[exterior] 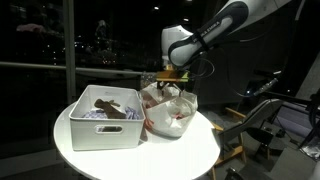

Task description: Remove all the items from the plastic bag and put them inside the white basket

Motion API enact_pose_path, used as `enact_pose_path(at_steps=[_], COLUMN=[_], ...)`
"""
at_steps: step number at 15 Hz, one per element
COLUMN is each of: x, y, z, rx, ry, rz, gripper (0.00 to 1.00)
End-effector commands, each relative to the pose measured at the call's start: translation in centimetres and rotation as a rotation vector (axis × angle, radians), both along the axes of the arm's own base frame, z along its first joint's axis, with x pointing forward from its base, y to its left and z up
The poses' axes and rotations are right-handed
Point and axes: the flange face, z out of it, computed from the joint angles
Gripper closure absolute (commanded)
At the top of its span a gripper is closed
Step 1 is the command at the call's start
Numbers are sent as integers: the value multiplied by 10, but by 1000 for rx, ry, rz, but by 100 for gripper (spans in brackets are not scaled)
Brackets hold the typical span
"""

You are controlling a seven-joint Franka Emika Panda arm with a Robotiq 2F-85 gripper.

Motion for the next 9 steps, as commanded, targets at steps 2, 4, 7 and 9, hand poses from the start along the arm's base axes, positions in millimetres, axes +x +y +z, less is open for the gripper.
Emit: enact_pose_path(at_steps=[2, 4, 7, 9], x=[-25, -28, -33, -34], y=[-3, 1, 8, 9], z=[1, -14, -38, -52], rx=[110, 157, 203, 214], ry=[66, 124, 227, 284], rz=[207, 291, 389, 422], gripper=[0, 0, 0, 0])
